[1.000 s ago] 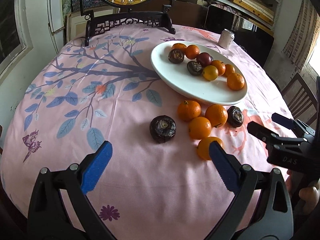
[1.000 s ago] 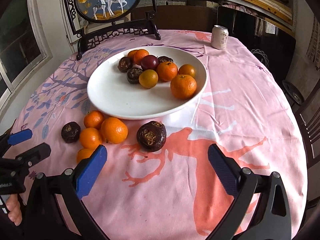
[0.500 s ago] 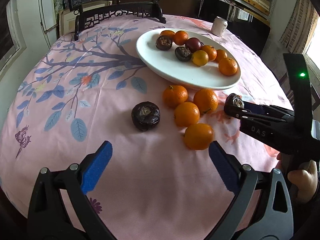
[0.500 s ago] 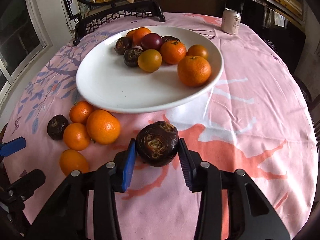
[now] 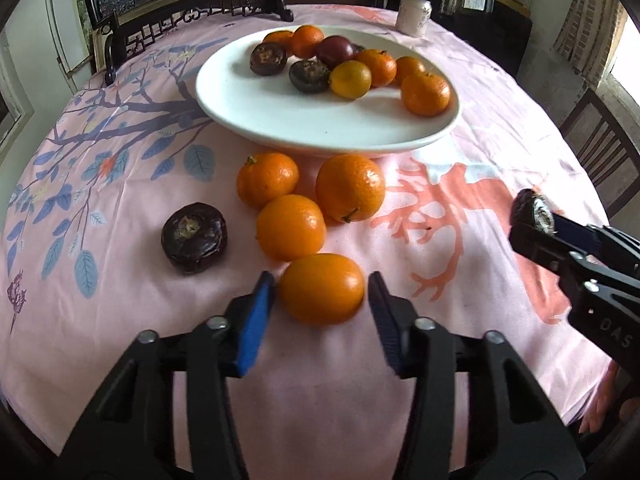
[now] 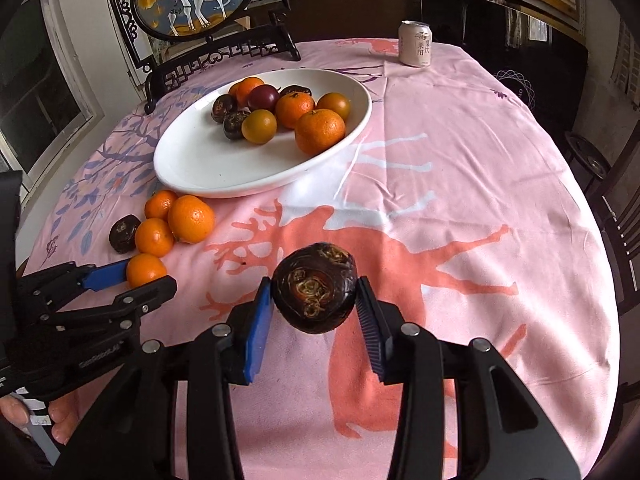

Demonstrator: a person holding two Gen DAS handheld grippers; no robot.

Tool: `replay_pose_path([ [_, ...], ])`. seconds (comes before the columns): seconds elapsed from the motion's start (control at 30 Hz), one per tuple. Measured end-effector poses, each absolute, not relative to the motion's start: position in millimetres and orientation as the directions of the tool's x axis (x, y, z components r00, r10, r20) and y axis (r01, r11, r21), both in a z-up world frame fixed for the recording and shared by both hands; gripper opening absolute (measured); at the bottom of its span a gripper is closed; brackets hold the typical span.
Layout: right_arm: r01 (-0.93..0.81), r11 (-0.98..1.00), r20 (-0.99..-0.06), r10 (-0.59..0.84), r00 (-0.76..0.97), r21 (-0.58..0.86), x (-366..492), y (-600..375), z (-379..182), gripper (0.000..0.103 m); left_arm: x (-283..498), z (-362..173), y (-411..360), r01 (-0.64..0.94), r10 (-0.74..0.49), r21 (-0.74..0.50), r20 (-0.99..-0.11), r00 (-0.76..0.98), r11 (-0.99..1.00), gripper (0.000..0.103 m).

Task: Organize fruits
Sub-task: 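Grasp an orange with the left gripper while the right grasps a dark brown fruit, then place both fruits on the white plate and open both grippers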

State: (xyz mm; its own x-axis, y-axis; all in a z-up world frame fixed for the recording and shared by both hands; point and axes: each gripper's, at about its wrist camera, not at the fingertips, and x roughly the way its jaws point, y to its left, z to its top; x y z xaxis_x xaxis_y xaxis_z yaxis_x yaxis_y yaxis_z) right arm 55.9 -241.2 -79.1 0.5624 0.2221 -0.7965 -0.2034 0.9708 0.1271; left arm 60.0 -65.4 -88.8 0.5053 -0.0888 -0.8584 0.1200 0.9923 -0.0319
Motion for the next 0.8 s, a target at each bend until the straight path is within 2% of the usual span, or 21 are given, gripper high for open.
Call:
replay_pose_path([
  [0.57, -0.235, 0.963, -0.776, 0.245, 0.581, 0.128, 56.6, -219.9, -64.2, 0.042, 43.7, -55.0, -31.8, 0.123, -0.152, -0.1, -0.819, 0.553, 0.987, 0.044],
  [0.8, -0.287, 0.946, -0.771, 0.293, 0.566, 0.149, 62.8, -200.2, -56.2, 0.042, 64.5, -29.9, -13.1, 0.13, -0.162, -0.105, -0.797, 0.582, 0.986, 0.044],
])
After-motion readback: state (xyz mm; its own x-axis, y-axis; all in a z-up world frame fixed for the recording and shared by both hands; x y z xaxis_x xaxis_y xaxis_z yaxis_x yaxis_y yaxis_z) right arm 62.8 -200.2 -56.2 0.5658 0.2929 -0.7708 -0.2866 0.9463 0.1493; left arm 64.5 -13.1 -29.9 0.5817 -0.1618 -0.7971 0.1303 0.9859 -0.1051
